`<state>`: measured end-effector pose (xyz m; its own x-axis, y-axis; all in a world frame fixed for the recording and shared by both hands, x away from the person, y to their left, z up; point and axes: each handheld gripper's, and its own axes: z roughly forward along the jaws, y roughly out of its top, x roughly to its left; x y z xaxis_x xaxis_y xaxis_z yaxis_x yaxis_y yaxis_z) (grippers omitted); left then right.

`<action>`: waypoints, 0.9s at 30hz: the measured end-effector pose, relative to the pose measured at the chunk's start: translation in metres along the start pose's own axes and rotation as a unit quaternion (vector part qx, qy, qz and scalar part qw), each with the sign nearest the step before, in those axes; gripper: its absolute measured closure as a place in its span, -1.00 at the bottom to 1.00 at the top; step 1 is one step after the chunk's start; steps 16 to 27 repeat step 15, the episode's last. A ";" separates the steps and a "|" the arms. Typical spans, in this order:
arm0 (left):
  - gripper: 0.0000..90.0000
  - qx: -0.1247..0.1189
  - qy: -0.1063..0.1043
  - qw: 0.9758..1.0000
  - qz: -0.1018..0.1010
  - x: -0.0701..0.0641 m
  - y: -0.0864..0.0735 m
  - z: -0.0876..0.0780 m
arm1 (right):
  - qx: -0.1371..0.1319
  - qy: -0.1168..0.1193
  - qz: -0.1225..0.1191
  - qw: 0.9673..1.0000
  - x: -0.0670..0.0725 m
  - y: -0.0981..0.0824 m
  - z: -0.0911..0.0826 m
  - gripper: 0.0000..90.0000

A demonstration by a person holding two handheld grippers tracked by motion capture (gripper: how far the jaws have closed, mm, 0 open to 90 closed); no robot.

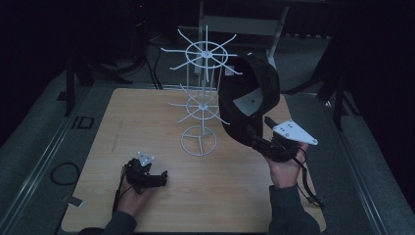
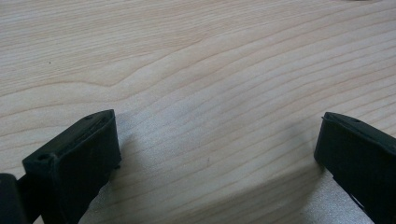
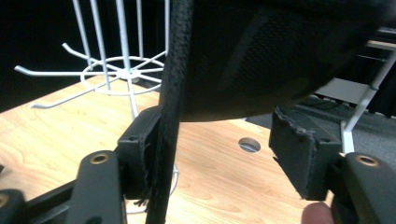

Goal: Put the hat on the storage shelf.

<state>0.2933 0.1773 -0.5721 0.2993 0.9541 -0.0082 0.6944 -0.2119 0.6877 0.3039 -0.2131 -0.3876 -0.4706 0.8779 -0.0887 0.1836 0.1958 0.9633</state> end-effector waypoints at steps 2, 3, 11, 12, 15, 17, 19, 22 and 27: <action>-1.00 0.000 0.000 1.000 0.000 0.000 0.000 0.000 | -0.001 -0.002 0.006 1.000 -0.001 -0.001 -0.001 -0.34; -1.00 0.000 0.000 1.000 0.000 0.000 0.000 0.000 | 0.000 -0.001 0.009 1.000 -0.001 -0.001 -0.001 -0.35; -1.00 0.000 0.000 1.000 0.000 0.000 0.000 0.000 | 0.003 0.018 0.004 1.000 0.003 -0.002 -0.007 -0.52; -1.00 0.000 0.000 1.000 0.000 0.000 0.000 0.000 | 0.004 0.020 0.003 1.000 0.004 -0.001 -0.007 -0.53; -1.00 0.000 0.000 1.000 0.000 0.000 0.000 0.000 | 0.003 0.025 0.005 1.000 0.005 -0.001 -0.009 -0.55; -1.00 0.000 0.000 1.000 0.000 0.000 0.000 0.000 | 0.003 0.025 0.005 1.000 0.005 -0.001 -0.009 -0.55; -1.00 0.000 0.000 1.000 0.000 0.000 0.000 0.000 | 0.003 0.025 0.005 1.000 0.005 -0.001 -0.009 -0.55; -1.00 0.000 0.000 1.000 0.000 0.000 0.000 0.000 | 0.003 0.025 0.005 1.000 0.005 -0.001 -0.009 -0.55; -1.00 0.000 0.000 1.000 0.000 0.000 0.000 0.000 | 0.003 0.025 0.005 1.000 0.005 -0.001 -0.009 -0.55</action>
